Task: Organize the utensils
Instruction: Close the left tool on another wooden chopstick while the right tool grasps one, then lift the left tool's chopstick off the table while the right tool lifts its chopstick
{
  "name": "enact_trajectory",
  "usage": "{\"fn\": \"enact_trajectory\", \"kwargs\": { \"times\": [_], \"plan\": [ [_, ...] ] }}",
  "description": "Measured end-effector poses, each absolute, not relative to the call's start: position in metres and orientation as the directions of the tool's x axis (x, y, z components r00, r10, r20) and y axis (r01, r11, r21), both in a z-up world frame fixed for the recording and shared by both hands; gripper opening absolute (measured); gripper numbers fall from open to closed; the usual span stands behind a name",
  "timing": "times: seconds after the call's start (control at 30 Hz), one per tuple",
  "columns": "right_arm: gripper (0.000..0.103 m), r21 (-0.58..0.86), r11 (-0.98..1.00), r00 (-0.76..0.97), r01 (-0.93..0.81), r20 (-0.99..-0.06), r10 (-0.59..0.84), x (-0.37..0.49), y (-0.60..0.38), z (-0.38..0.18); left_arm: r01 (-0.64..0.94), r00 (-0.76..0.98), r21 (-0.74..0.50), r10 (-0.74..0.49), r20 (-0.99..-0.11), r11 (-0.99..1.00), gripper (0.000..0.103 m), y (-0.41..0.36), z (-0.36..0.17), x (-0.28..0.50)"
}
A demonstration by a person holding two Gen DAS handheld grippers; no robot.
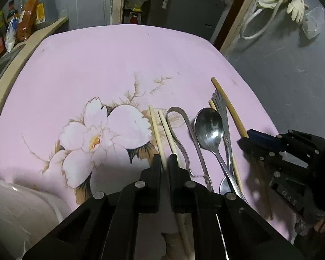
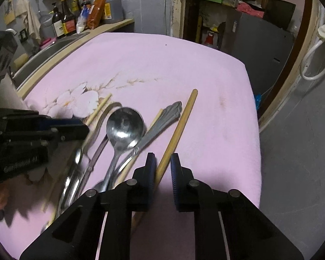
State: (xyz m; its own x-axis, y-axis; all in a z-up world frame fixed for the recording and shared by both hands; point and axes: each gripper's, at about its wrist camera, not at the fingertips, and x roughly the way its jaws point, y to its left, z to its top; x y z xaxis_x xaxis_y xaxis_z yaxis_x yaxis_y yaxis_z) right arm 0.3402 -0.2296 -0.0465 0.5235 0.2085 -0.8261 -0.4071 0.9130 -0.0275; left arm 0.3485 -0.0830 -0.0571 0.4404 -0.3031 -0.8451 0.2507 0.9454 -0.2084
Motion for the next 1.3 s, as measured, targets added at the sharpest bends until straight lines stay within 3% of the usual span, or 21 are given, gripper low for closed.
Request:
{"fn": "enact_trajectory", "kwargs": {
  "times": [0.43, 0.57, 1.1, 1.3],
  "plan": [
    [0.011, 0.077, 0.945, 0.463, -0.319, -0.857, 0.226, 0.374, -0.236, -0.049, 0.241, 0.398, -0.220, -0.303, -0.866, 0.945, 0.005, -0.084, -0.056, 0.347],
    [0.006, 0.141, 0.950, 0.469, -0.280, -0.843, 0.264, 0.363, -0.246, -0.048, 0.219, 0.410, -0.251, -0.322, -0.853, 0.943, 0.003, -0.077, -0.054, 0.336],
    [0.005, 0.426, 0.879, 0.549, -0.215, -0.691, 0.470, 0.277, -0.273, -0.034, 0.266, 0.485, -0.288, -0.386, -0.785, 0.920, 0.002, -0.057, -0.028, 0.265],
    [0.005, 0.453, 0.844, 0.665, -0.287, -0.540, 0.516, 0.246, -0.266, -0.014, 0.290, 0.596, -0.288, -0.407, -0.692, 0.913, 0.002, -0.054, -0.007, 0.236]
  ]
}}
